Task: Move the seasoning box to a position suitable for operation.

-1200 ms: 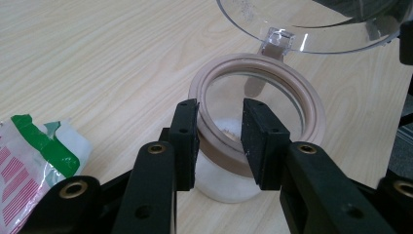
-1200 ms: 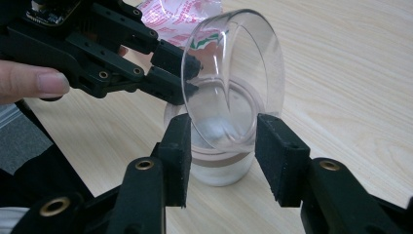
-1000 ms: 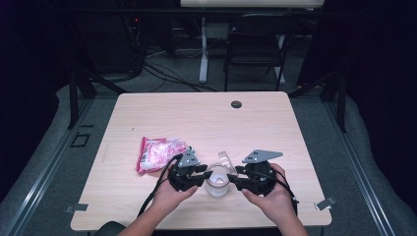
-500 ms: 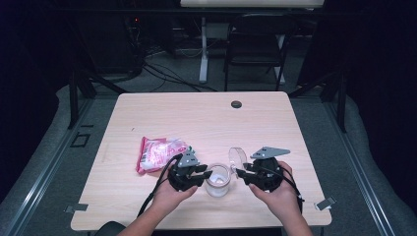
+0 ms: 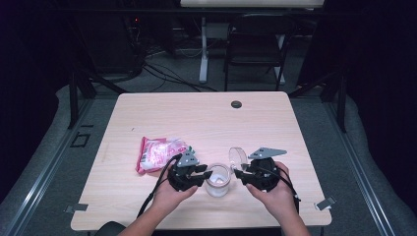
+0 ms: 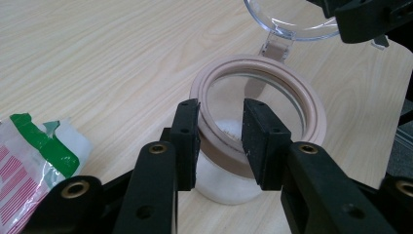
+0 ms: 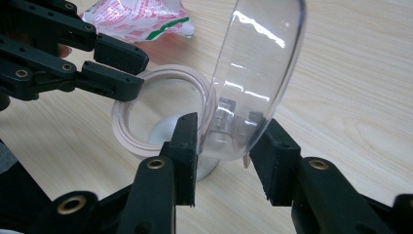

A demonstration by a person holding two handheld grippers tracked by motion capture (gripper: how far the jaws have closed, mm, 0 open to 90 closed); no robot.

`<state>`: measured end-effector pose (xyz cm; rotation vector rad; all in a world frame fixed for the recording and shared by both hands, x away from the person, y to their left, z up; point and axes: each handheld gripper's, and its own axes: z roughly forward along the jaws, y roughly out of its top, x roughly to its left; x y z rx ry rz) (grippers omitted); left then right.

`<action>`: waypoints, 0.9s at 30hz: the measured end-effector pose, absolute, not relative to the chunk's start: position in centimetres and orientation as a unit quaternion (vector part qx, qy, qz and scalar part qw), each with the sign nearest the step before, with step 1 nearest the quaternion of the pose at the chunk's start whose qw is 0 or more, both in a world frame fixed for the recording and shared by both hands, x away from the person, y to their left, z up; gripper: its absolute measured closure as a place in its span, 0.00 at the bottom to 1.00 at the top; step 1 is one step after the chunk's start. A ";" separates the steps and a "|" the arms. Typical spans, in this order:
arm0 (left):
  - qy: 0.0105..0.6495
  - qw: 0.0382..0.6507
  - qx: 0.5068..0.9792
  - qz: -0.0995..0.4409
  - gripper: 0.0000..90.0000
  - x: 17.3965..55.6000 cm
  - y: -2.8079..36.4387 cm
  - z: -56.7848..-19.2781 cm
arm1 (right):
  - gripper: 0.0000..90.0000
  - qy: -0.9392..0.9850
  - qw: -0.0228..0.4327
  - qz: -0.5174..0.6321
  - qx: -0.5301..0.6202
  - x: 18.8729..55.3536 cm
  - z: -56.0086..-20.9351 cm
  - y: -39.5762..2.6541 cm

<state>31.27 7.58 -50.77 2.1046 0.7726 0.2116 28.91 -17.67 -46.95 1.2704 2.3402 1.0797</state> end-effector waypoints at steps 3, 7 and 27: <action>0.310 0.436 0.840 0.090 0.69 31.2 7.7 -50.7 | 0.70 0.803 0.131 0.379 0.442 29.1 -47.3 -17.5; 0.312 0.447 0.833 0.095 0.67 31.1 8.2 -50.4 | 0.71 0.799 0.128 0.384 0.445 29.5 -47.6 -17.6; 0.369 0.455 0.801 0.129 0.63 30.9 13.1 -49.8 | 0.78 0.781 0.106 0.419 0.451 32.9 -47.8 -18.7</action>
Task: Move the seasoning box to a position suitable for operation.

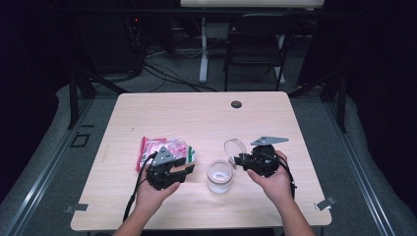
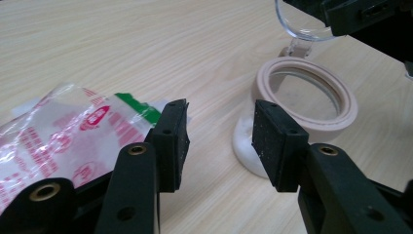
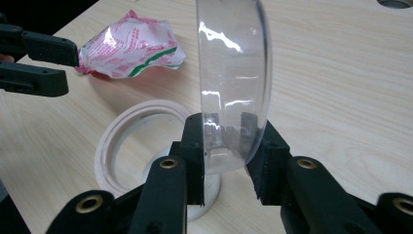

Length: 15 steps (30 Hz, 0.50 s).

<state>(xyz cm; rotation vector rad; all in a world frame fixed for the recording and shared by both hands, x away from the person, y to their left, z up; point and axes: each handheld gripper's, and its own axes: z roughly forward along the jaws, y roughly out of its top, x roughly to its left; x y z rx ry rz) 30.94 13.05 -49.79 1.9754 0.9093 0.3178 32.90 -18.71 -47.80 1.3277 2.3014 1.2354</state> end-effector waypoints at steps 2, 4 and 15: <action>0.372 0.455 0.798 0.132 0.62 31.0 13.6 -49.8 | 0.78 0.780 0.106 0.419 0.453 33.2 -47.7 -18.9; 0.377 0.454 0.796 0.135 0.62 31.0 14.0 -49.7 | 0.79 0.777 0.105 0.424 0.454 33.5 -47.8 -19.0; 0.399 0.451 0.784 0.150 0.60 31.4 15.7 -49.8 | 0.81 0.774 0.108 0.431 0.451 34.4 -47.8 -18.8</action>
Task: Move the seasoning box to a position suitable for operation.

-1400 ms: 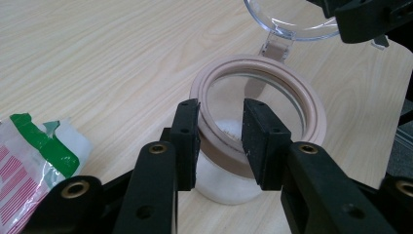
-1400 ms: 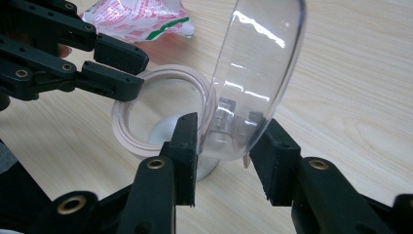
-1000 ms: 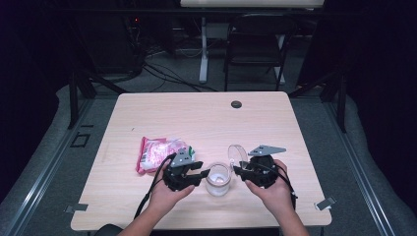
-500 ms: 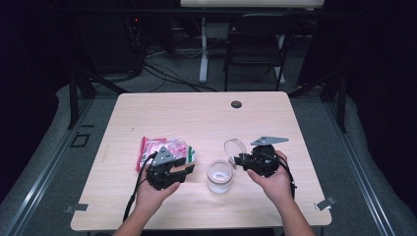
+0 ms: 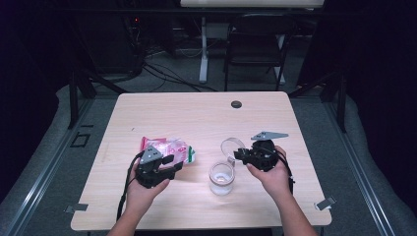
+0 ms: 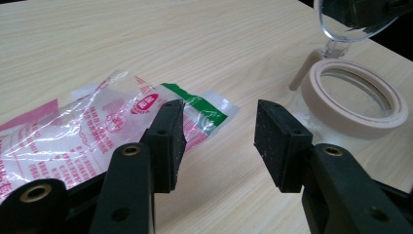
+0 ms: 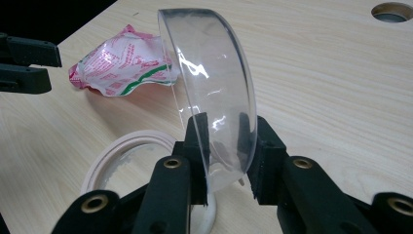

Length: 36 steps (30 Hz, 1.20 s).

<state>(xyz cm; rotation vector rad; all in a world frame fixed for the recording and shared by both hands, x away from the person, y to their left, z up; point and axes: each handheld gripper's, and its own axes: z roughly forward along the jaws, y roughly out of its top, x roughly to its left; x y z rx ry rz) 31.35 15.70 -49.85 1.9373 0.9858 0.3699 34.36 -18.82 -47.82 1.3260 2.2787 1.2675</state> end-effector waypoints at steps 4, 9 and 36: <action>0.402 0.450 0.782 0.152 0.59 31.6 16.0 -49.9 | 0.79 0.774 0.111 0.433 0.449 34.3 -47.8 -18.8; 0.404 0.450 0.781 0.156 0.59 31.8 16.4 -49.8 | 0.71 0.772 0.112 0.434 0.450 34.0 -47.7 -18.9; 0.381 0.412 0.811 0.166 0.54 33.7 16.2 -50.1 | 0.60 0.760 0.152 0.444 0.450 30.8 -44.8 -20.7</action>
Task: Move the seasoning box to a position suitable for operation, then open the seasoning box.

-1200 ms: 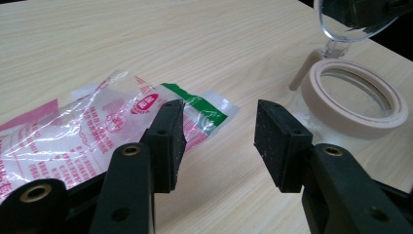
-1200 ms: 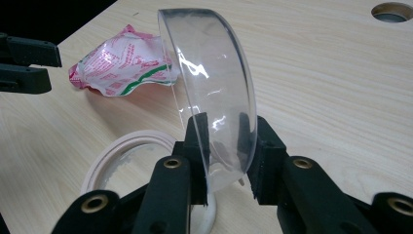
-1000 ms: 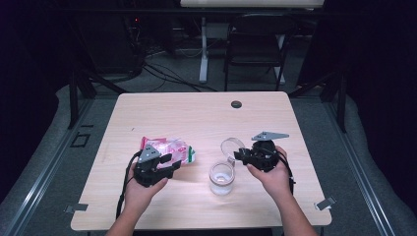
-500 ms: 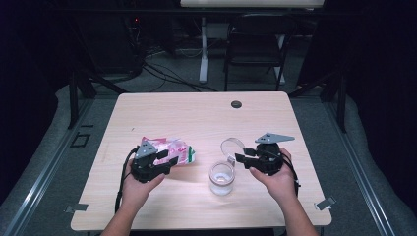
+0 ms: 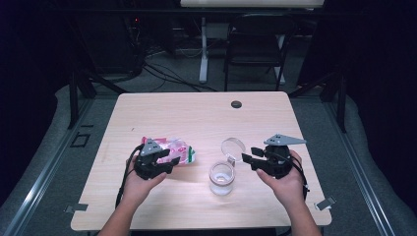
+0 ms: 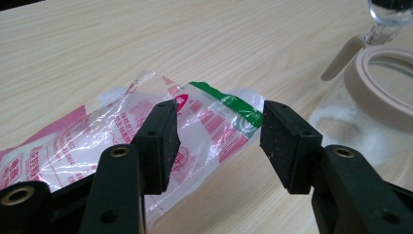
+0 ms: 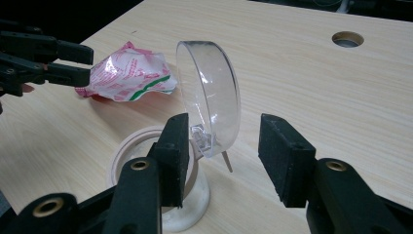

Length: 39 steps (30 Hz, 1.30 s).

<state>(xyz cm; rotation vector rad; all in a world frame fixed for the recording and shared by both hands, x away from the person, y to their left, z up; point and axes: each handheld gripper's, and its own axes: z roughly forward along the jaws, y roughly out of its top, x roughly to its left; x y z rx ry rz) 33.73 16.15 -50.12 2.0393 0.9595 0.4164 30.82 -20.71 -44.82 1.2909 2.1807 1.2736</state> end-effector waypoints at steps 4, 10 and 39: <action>0.379 0.395 0.820 0.168 0.51 33.9 15.5 -50.6 | 0.60 0.757 0.153 0.445 0.454 30.7 -44.9 -20.9; 0.366 0.361 0.836 0.191 0.47 34.2 14.6 -51.5 | 0.60 0.760 0.155 0.438 0.454 30.5 -45.1 -21.0; 0.325 0.298 0.866 0.236 0.41 34.7 12.3 -54.0 | 0.60 0.757 0.156 0.438 0.460 30.0 -45.3 -21.3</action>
